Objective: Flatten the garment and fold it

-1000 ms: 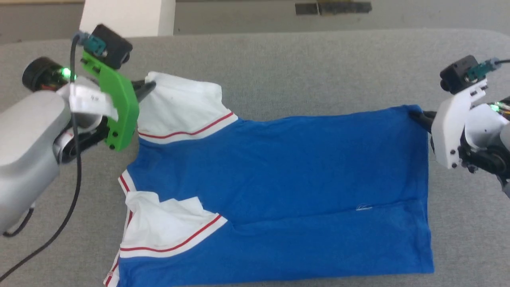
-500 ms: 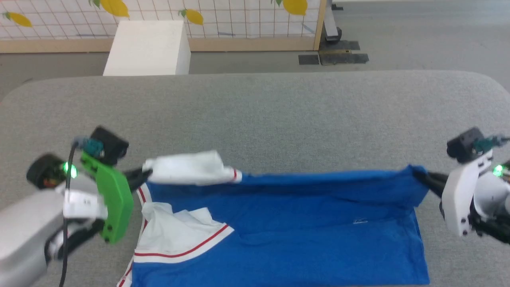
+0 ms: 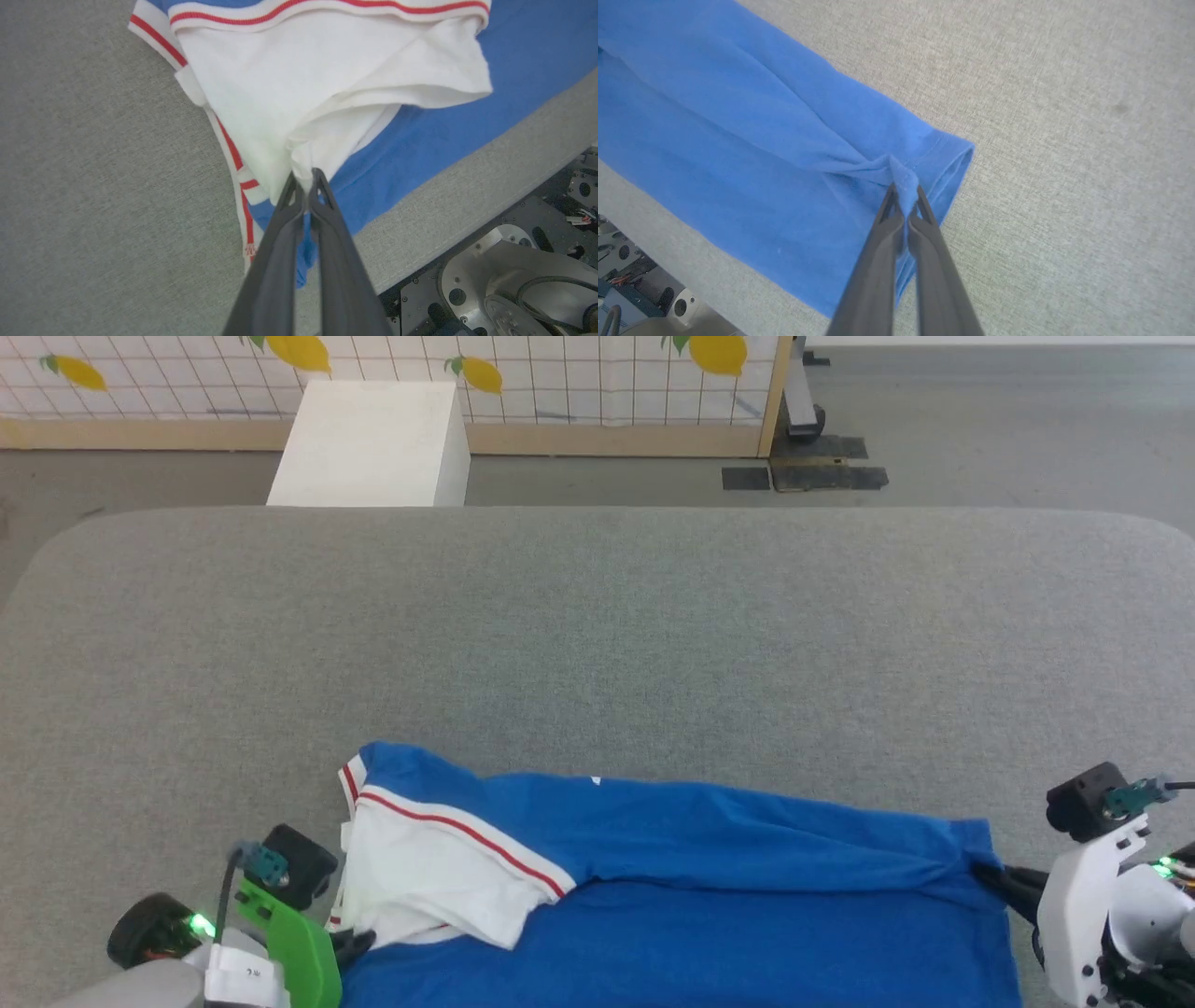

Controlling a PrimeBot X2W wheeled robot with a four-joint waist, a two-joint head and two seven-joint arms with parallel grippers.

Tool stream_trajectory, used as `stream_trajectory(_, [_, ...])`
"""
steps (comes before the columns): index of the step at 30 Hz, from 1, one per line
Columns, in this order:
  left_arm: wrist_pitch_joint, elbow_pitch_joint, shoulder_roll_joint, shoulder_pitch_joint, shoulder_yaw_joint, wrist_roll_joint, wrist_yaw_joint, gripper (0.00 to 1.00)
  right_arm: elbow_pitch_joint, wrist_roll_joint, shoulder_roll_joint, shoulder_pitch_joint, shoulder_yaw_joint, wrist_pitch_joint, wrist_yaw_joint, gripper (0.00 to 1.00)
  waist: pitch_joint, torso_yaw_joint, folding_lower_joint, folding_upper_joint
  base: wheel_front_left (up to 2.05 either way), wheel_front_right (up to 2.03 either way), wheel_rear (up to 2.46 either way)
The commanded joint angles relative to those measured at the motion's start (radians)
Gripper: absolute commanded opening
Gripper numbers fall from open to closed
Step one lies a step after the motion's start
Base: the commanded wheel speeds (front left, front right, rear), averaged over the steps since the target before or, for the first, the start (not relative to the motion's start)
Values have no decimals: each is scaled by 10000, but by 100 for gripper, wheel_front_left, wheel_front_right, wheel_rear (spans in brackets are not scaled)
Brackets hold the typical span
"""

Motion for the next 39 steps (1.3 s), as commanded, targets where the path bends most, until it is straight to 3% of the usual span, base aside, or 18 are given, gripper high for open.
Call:
stream_trajectory(1, [-81, 208, -112, 187, 5, -59, 16, 0, 119, -161, 152, 163, -73, 57, -15, 0, 122, -17, 1, -1, 0, 0, 0])
stream_trajectory(4, [-191, 551, -327, 299, 22, -107, -41, 1, 268, -257, 399, 253, -175, 81, -15, 0, 151, 0, 1, -1, 0, 0, 0])
stream_trajectory(5, [-297, 651, -404, 348, 75, -207, -45, 100, 288, -252, 483, 271, -240, 105, -15, 32, 111, 4, 1, -1, 0, 0, 0])
stream_trajectory(6, [-454, 711, -456, 373, 147, -258, -35, 100, 267, -292, 512, 265, -300, 92, -15, 81, 52, 5, 1, -1, 0, 0, 0])
stream_trajectory(7, [-687, 770, -491, 379, 225, -224, -23, 100, 207, -346, 511, 254, -397, 63, -15, 100, -18, 8, 1, -1, 0, 0, 0])
stream_trajectory(10, [-1412, 833, -533, 349, 443, 91, 237, 100, -147, -382, 341, 243, -689, -49, -15, 100, -236, 37, 1, -1, 0, 0, 0])
stream_trajectory(15, [-3972, 1000, -803, 527, 1399, 796, 1752, 100, -1428, -444, -392, 189, -1746, 76, -15, 100, -541, 57, 1, -1, 0, 0, 0])
stream_trajectory(17, [-4426, 1048, -998, 622, 1812, 1066, 2325, 100, -1787, -423, -594, 195, -2110, 332, -15, 100, -556, 59, 1, -1, 0, 0, 0])
stream_trajectory(20, [-4606, 1016, -1325, 817, 2656, 1720, 3114, 100, -2070, -316, -817, 298, -2411, 1080, -15, 100, -512, 85, 1, -1, 0, 0, 0])
stream_trajectory(25, [-4620, 326, -2266, 1875, 5241, 3886, 4310, 100, -2251, 152, -1151, 355, -2457, 2983, -15, 100, -267, 148, 1, -1, 0, 0, 0])
stream_trajectory(27, [-4621, 66, -2719, 2512, 6263, 4793, 4548, 100, -2201, 188, -1246, 303, -2450, 3593, -15, 100, -165, 204, 1, -1, 0, 0, 0])
stream_trajectory(29, [-4622, -134, -3242, 3112, 7245, 5565, 4670, 100, -2131, 349, -1234, 291, -2411, 4174, -15, 100, -63, 271, 1, -1, 0, 0, 0])
stream_trajectory(32, [-4622, -384, -3993, 3842, 8429, 6549, 4484, 100, -1991, 413, -1125, 303, -2290, 4755, -15, 100, 63, 389, 1, -1, 0, 0, 0])
stream_trajectory(34, [-4623, -628, -4521, 4215, 9146, 7132, 4176, 100, -1894, 449, -960, 356, -2185, 4995, -15, 100, 138, 485, 1, -1, 0, 0, 0])
stream_trajectory(39, [-4623, -1314, -5886, 4947, 10704, 7924, 2708, 100, -1489, 440, -459, 492, -2064, 5227, -15, 100, 375, 706, 1, -1, 0, 0, 0])
